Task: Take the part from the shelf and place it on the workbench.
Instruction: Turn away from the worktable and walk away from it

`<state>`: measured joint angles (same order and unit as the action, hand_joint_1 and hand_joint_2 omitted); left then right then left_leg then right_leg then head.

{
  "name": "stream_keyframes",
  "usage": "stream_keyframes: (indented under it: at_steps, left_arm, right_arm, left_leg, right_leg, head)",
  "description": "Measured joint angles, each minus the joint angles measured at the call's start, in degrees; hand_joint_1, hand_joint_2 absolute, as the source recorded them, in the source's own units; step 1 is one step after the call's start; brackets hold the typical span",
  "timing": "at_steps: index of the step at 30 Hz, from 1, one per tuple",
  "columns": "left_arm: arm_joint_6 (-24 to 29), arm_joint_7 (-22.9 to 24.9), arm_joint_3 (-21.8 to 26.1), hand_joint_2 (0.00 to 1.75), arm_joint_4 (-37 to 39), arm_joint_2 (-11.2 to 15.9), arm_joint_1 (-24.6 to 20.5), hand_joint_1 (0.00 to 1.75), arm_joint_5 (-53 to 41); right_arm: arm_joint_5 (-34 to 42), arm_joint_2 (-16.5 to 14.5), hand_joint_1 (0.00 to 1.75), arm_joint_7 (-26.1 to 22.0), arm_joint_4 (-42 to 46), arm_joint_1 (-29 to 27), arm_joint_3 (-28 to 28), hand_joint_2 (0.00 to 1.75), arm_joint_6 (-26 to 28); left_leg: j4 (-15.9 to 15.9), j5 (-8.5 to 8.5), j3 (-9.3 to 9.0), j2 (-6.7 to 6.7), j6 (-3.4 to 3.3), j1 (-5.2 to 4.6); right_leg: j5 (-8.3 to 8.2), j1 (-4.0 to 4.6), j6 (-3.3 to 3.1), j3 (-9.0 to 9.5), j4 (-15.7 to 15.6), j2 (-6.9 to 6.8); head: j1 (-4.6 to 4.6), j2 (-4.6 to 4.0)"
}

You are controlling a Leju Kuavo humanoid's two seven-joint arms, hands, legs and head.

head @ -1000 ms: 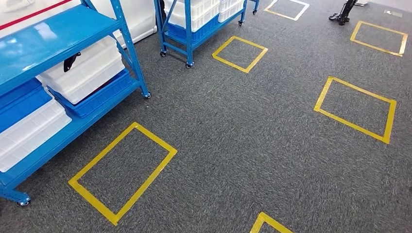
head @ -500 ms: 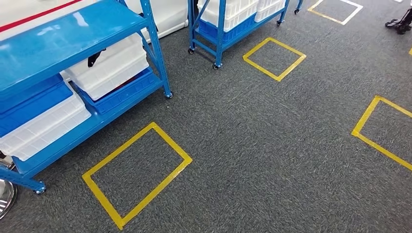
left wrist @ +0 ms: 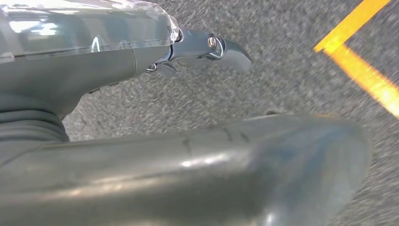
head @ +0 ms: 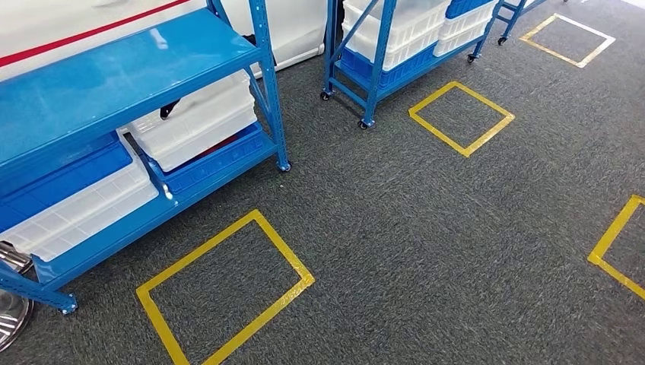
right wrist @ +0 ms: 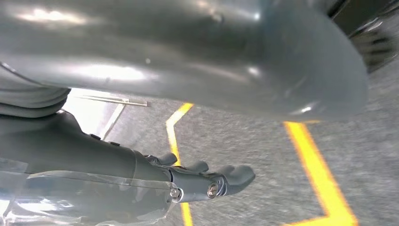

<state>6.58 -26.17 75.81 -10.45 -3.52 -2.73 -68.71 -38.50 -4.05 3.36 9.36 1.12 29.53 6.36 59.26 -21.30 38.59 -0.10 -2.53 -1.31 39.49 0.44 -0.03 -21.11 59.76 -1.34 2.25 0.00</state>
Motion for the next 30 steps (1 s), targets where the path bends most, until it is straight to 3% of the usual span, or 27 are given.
stream_keyframes:
  at_steps: [2, 3, 4, 5, 6, 8, 10, 11, 12, 13, 14, 16, 18, 19, 20, 22, 23, 25, 26, 28, 30]
  left_arm:
    - [0.0, -0.04, -0.01, 0.0, 0.0, 0.01, -0.16, 0.0, -0.15]
    - [0.0, -0.05, -0.01, 0.0, 0.0, 0.0, -0.2, 0.0, -0.16]
    - [0.0, -0.05, -0.01, 0.0, 0.0, -0.01, -0.19, 0.0, -0.16]
    - [0.0, -0.04, -0.01, 0.0, 0.01, -0.02, -0.13, 0.0, -0.16]
    - [0.0, -0.04, -0.01, 0.0, 0.02, -0.04, -0.05, 0.0, -0.16]
    - [-0.01, -0.1, 0.0, 0.0, 0.04, -0.1, 0.05, 0.0, -0.17]
    - [-0.08, -0.23, -0.01, 0.0, 0.06, -0.13, 0.03, 0.0, -0.26]
    - [-0.13, -0.3, -0.01, 0.0, 0.07, -0.13, 0.06, 0.0, -0.31]
    - [-0.18, -0.34, -0.01, 0.0, 0.07, -0.12, 0.15, 0.0, -0.35]
    - [-0.22, -0.38, -0.01, 0.0, 0.08, -0.12, 0.29, 0.0, -0.37]
    - [-0.23, -0.39, -0.02, 0.0, 0.09, -0.13, 0.38, 0.0, -0.39]
    - [-0.31, -0.41, -0.04, 0.0, 0.11, -0.15, 0.27, 0.0, -0.46]
    - [-0.56, -0.41, -0.13, 0.0, 0.11, -0.15, 0.0, 0.0, -0.65]
    - [-0.74, -0.39, -0.18, 0.0, 0.11, -0.15, -0.01, 0.0, -0.74]
    - [-0.9, -0.35, -0.22, 0.0, 0.11, -0.15, 0.05, 0.0, -0.78]
    - [-1.01, -0.27, -0.25, 0.0, 0.11, -0.15, 0.18, 0.0, -0.78]
    - [-0.97, -0.25, -0.25, 0.0, 0.11, -0.14, 0.14, 0.0, -0.76]
    - [-0.87, -0.22, -0.25, 0.0, 0.11, -0.13, -0.05, 0.0, -0.7]
    - [-0.84, -0.21, -0.25, 0.0, 0.11, -0.13, -0.07, 0.0, -0.67]
    - [-0.78, -0.21, -0.25, 0.0, 0.11, -0.14, 0.11, 0.0, -0.63]
    - [-0.76, -0.17, -0.25, 0.0, 0.13, -0.19, 0.2, 0.0, -0.61]
  right_arm:
    - [-0.16, -0.07, 0.0, 0.05, 0.02, 0.24, -0.02, 0.0, -0.13]
    - [-0.3, -0.05, 0.0, 0.06, 0.02, 0.29, -0.03, 0.0, -0.17]
    - [-0.45, -0.03, 0.0, 0.07, 0.02, 0.27, -0.03, 0.0, -0.2]
    - [-0.57, 0.02, 0.0, 0.08, 0.02, 0.18, -0.02, 0.0, -0.22]
    - [-0.64, 0.09, 0.0, 0.08, 0.02, 0.06, -0.02, 0.0, -0.24]
    - [-0.66, 0.23, 0.0, 0.07, -0.01, -0.38, -0.01, 0.0, -0.27]
    - [-0.55, 0.29, 0.0, 0.02, -0.04, -0.58, -0.01, 0.0, -0.25]
    - [-0.49, 0.29, 0.0, 0.01, -0.06, -0.53, -0.01, 0.0, -0.24]
    - [-0.45, 0.27, 0.0, -0.01, -0.05, -0.37, -0.01, 0.0, -0.22]
    - [-0.43, 0.24, 0.0, -0.01, -0.05, -0.25, 0.0, 0.0, -0.22]
    - [-0.43, 0.21, 0.0, 0.0, -0.05, -0.25, 0.01, 0.0, -0.22]
    - [-0.41, 0.17, 0.0, 0.02, -0.05, -0.43, 0.02, 0.0, -0.22]
    - [-0.37, 0.18, 0.0, 0.04, -0.05, -0.64, 0.02, 0.0, -0.21]
    - [-0.36, 0.18, 0.0, 0.05, -0.05, -0.65, 0.02, 0.0, -0.2]
    - [-0.38, 0.18, 0.0, 0.07, -0.05, -0.62, 0.02, 0.0, -0.2]
    - [-0.57, 0.18, 0.0, 0.08, -0.05, -0.5, 0.02, 0.0, -0.24]
    - [-0.69, 0.18, 0.0, 0.08, -0.05, -0.47, 0.02, 0.0, -0.31]
    - [-0.8, 0.18, 0.0, 0.1, -0.05, -0.41, 0.02, 0.0, -0.46]
    - [-0.8, 0.18, 0.0, 0.11, -0.05, -0.3, 0.02, 0.0, -0.53]
    - [-0.8, 0.19, 0.0, 0.15, 0.03, 0.18, 0.02, 0.0, -0.56]
    - [-0.81, 0.23, 0.0, 0.21, 0.14, 0.33, 0.02, 0.0, -0.59]
  left_leg:
    - [-0.43, -0.62, -0.87, -1.01, -0.13, 0.2]
    - [-0.47, -0.96, -1.21, -1.64, -0.03, 0.25]
    - [-0.46, -1.31, -1.6, -2.38, 0.1, 0.31]
    - [-0.45, -1.63, -2.1, -3.13, 0.25, 0.4]
    - [-0.44, -1.95, -2.65, -3.9, 0.47, 0.5]
    - [-0.34, -2.47, -3.36, -5.24, 0.99, 0.66]
    - [-0.32, -2.56, -3.29, -6.44, 1.68, 0.85]
    - [-0.39, -2.45, -3.17, -7.11, 2.08, 0.97]
    - [-0.55, -2.29, -3.0, -7.7, 2.48, 1.02]
    - [-0.43, -2.37, -2.84, -7.46, 2.79, 0.98]
    - [0.46, -2.99, -2.42, -6.34, 3.02, 0.84]
    - [5.76, -6.14, -0.06, -2.8, 3.39, 0.78]
    - [13.38, -9.7, 3.41, -0.91, 3.83, 1.12]
    - [15.52, -10.3, 4.31, -0.57, 4.02, 1.31]
    - [15.55, -9.83, 4.1, -0.32, 4.16, 1.47]
    - [9.25, -6.45, 0.32, 0.92, 4.13, 1.6]
    - [5.12, -5.08, -2.06, 2.33, 3.94, 1.43]
    - [0.14, -4.03, -4.83, 4.24, 3.22, 0.96]
    - [-0.43, -4.29, -5.06, 4.34, 2.86, 0.7]
    - [-0.94, -4.2, -5.25, 3.02, 2.15, 0.83]
    - [-1.65, -3.94, -5.73, 1.8, 1.52, 1.27]
  right_leg:
    - [2.77, -0.47, 0.6, -4.91, 7.91, 0.85]
    - [3.36, -0.7, 0.85, -7.65, 11.41, 0.99]
    - [2.76, -0.91, 1.04, -9.83, 13.35, 1.06]
    - [0.86, -1.06, 1.15, -10.97, 13.04, 1.18]
    - [-2.09, -1.17, 1.21, -11.15, 10.72, 1.55]
    - [-7.78, -1.34, 1.15, -10.14, 3.89, 4.12]
    - [-9.82, -1.29, 0.65, -9.61, 0.27, 6.57]
    - [-9.76, -1.15, 0.26, -9.57, -0.07, 6.86]
    - [-9.87, -1.2, -0.19, -9.5, -0.27, 6.21]
    - [-10.02, -1.27, -0.66, -9.29, -0.6, 5.42]
    - [-10.18, -1.4, -1.13, -9.06, -0.95, 4.6]
    - [-10.32, -1.4, -1.86, -8.73, -1.46, 2.71]
    - [-10.14, -1.2, -2.07, -8.66, -1.49, 0.84]
    - [-10.0, -1.16, -2.06, -8.58, -1.48, -0.04]
    - [-9.84, -1.15, -1.99, -8.43, -1.48, -0.86]
    - [-9.38, -1.13, -1.73, -7.83, -1.48, -2.33]
    - [-9.07, -1.03, -1.51, -7.48, -1.46, -2.98]
    - [-8.51, -0.75, -0.92, -6.95, -1.44, -4.13]
    - [-8.34, -0.65, -0.6, -6.74, -1.53, -4.7]
    - [-8.01, -0.61, 0.07, -6.12, -1.74, -5.29]
    - [-6.38, -0.71, 0.59, -6.72, 0.36, -2.94]
  head:
    - [0.0, 0.0]
    - [0.0, 0.0]
    - [0.0, 0.0]
    - [0.0, 0.0]
    - [0.0, 0.0]
    - [0.0, 0.0]
    - [0.01, 0.0]
    - [0.01, 0.0]
    - [0.01, 0.0]
    - [0.0, 0.0]
    - [0.02, 0.0]
    - [0.05, 0.0]
    - [0.06, 0.0]
    - [0.06, 0.0]
    - [0.06, 0.0]
    - [0.07, 0.0]
    - [0.07, 0.0]
    - [0.05, 0.0]
    - [0.05, 0.0]
    - [0.04, 0.0]
    - [0.04, 0.0]
